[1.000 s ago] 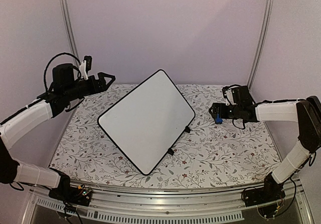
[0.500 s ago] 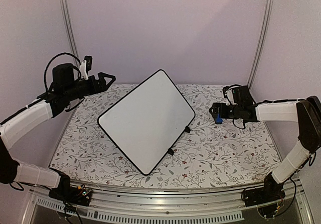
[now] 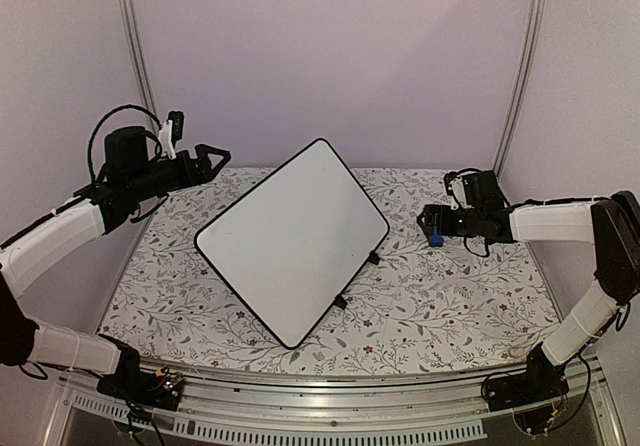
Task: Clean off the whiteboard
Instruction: Reset both arms
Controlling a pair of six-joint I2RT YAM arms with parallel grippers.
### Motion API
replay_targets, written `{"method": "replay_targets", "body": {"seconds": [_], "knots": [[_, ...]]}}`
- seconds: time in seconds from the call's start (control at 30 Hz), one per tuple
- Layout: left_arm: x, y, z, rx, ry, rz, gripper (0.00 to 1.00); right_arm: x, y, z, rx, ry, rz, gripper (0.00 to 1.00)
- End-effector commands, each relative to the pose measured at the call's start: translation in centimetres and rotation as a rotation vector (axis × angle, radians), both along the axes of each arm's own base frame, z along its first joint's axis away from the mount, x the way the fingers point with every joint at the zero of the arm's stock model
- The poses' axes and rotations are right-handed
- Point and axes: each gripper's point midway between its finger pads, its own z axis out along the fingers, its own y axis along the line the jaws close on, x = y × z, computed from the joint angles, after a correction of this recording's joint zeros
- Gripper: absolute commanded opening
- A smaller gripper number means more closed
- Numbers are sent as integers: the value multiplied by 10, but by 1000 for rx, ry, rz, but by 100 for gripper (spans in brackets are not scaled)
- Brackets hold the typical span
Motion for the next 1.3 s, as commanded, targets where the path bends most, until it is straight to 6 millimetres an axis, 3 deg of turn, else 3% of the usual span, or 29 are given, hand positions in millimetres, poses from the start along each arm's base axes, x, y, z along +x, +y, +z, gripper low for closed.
{"method": "replay_targets", "body": {"seconds": [0.0,0.53,0.87,1.27], "knots": [[2,2,-2,2,-9,2,100,3,1,17,24,-30,2,99],[1,1,0,-5,-10,-7,100,11,-5,14,37,-25,-41,99],[0,-1,2,-15,-13,-18,100,22,-20,32,36,-78,-138,99],[-3,-1,6,-20,-21,-24,100,22,-21,33,58,-74,-148,99]]}}
